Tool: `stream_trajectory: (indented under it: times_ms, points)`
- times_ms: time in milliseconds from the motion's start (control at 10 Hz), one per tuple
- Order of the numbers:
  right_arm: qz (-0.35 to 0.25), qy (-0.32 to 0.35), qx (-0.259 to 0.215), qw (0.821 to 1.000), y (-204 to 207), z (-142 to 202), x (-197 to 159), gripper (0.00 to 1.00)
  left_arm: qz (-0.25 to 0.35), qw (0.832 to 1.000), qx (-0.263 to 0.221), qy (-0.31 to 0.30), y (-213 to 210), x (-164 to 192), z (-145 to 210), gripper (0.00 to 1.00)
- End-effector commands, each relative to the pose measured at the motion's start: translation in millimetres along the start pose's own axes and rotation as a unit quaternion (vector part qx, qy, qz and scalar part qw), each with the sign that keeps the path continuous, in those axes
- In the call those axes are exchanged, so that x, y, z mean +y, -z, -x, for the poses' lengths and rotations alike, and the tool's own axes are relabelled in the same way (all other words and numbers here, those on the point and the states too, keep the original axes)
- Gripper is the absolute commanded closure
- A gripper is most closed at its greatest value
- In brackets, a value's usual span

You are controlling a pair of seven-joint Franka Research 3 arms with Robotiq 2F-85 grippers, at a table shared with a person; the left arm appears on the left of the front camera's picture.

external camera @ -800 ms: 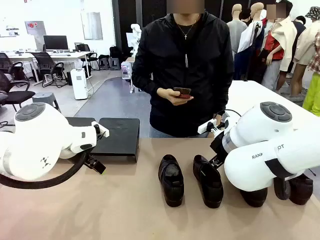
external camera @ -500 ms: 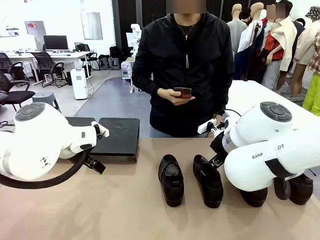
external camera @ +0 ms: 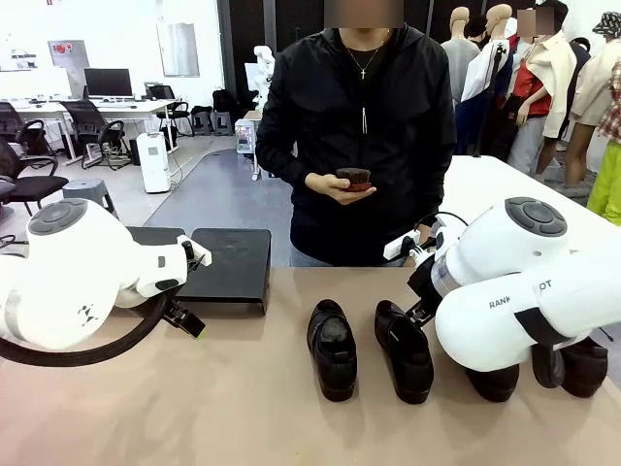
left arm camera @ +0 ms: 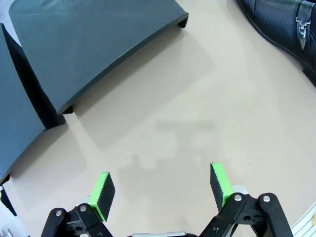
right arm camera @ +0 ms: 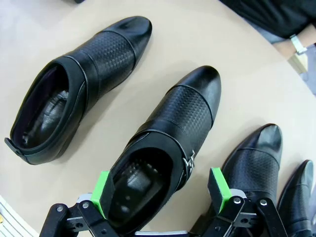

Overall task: Organize the shoes by placing them on the stand.
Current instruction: Pick up one Shoe and place it in the middle of the table.

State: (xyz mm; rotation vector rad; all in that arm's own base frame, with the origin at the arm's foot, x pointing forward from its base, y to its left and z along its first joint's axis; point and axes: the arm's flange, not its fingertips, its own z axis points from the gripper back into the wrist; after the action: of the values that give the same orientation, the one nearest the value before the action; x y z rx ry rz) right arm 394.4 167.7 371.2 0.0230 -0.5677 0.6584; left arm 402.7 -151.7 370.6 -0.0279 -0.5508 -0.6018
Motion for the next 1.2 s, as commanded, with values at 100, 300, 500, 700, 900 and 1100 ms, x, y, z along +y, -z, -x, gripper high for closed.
stream_trajectory:
  times_ms: [100,300,500,700,900,1100]
  points:
    - [0.0,0.0,0.0,1.0,0,0,0,0.0,0.0,1.0,0.0,0.0,0,0,0,0.0]
    - [0.0,0.0,0.0,1.0,0,0,0,0.0,0.0,1.0,0.0,0.0,0,0,0,0.0]
    - [-0.06,0.001,0.006,0.998,-27,-4,-3,0.0,0.054,0.998,-0.011,0.012,-25,-2,-12,0.0]
    - [-0.066,0.09,0.034,0.993,-117,7,-7,0.0,0.118,0.989,0.045,-0.07,-108,7,-18,0.0]
    - [-0.101,0.143,0.012,0.984,-202,45,-17,0.0,0.157,0.986,0.021,-0.061,-190,25,4,0.0]
    - [-0.127,0.168,-0.018,0.977,-259,105,-37,0.0,0.219,0.975,0.004,-0.042,-239,55,48,0.0]
